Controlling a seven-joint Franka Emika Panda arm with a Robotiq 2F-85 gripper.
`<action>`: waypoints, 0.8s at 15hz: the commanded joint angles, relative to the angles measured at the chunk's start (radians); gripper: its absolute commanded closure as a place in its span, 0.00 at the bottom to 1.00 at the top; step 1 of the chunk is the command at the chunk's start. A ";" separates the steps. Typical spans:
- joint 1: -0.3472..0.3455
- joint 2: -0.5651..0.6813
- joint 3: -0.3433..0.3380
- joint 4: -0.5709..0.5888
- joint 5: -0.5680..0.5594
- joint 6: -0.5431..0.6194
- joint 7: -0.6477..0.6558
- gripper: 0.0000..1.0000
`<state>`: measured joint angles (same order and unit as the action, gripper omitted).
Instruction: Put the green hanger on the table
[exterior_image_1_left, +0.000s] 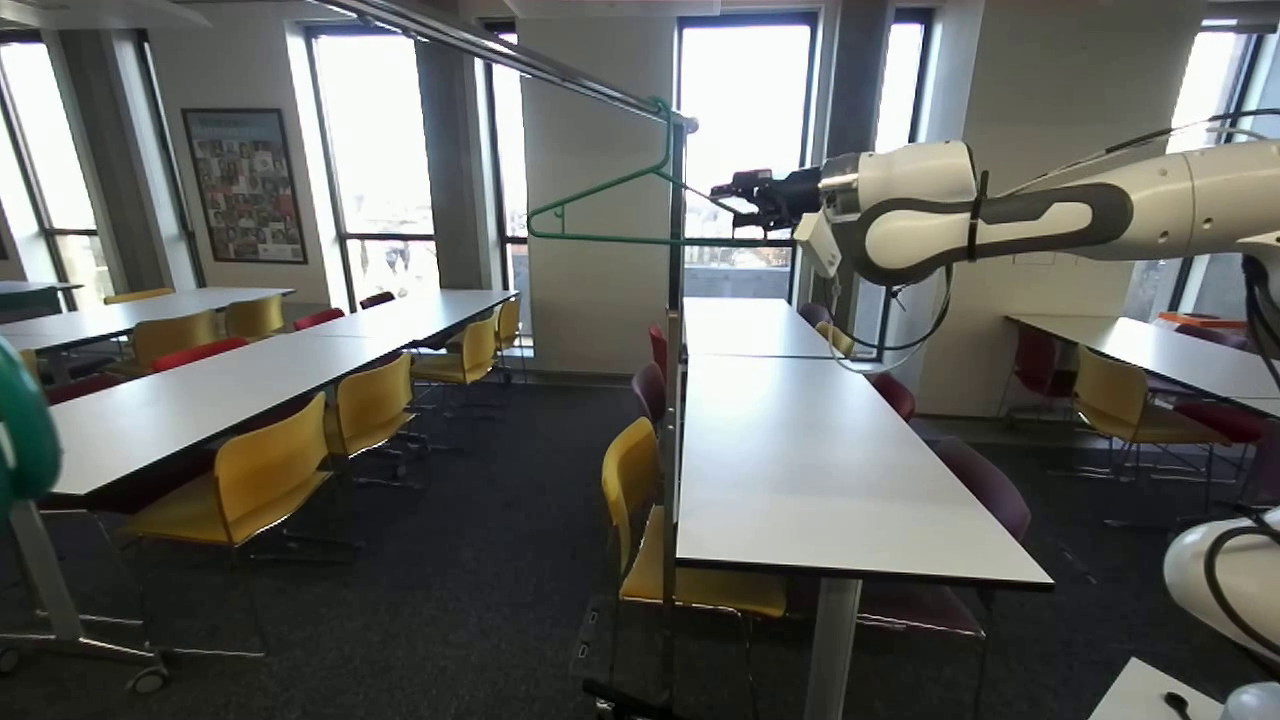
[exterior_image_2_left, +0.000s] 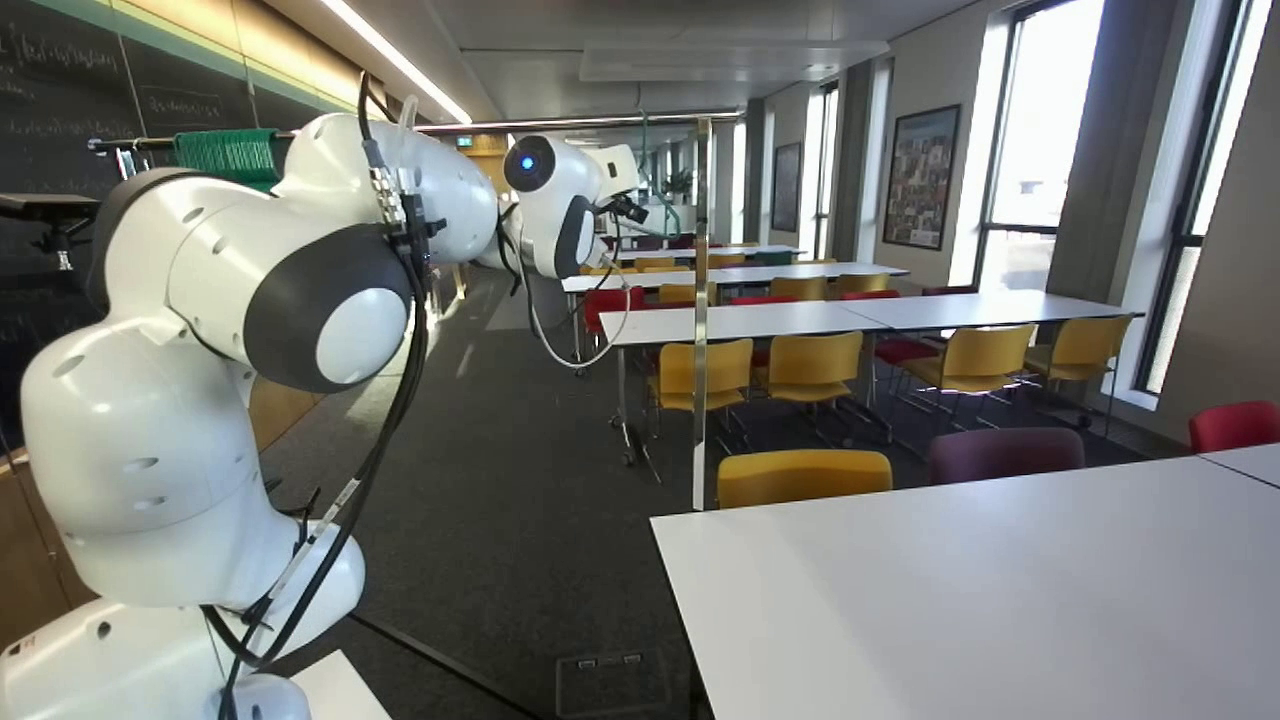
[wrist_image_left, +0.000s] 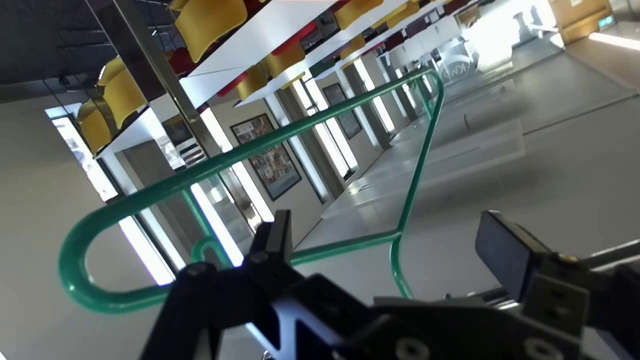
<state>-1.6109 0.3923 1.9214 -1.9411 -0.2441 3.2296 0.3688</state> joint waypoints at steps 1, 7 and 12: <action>-0.052 -0.041 0.034 -0.035 0.193 0.107 0.032 0.00; -0.001 -0.113 0.014 -0.068 0.541 0.180 0.109 0.00; 0.148 -0.133 -0.049 -0.046 0.736 0.304 0.139 0.00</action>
<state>-1.5548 0.2704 1.9179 -2.0120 0.4064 3.4483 0.5005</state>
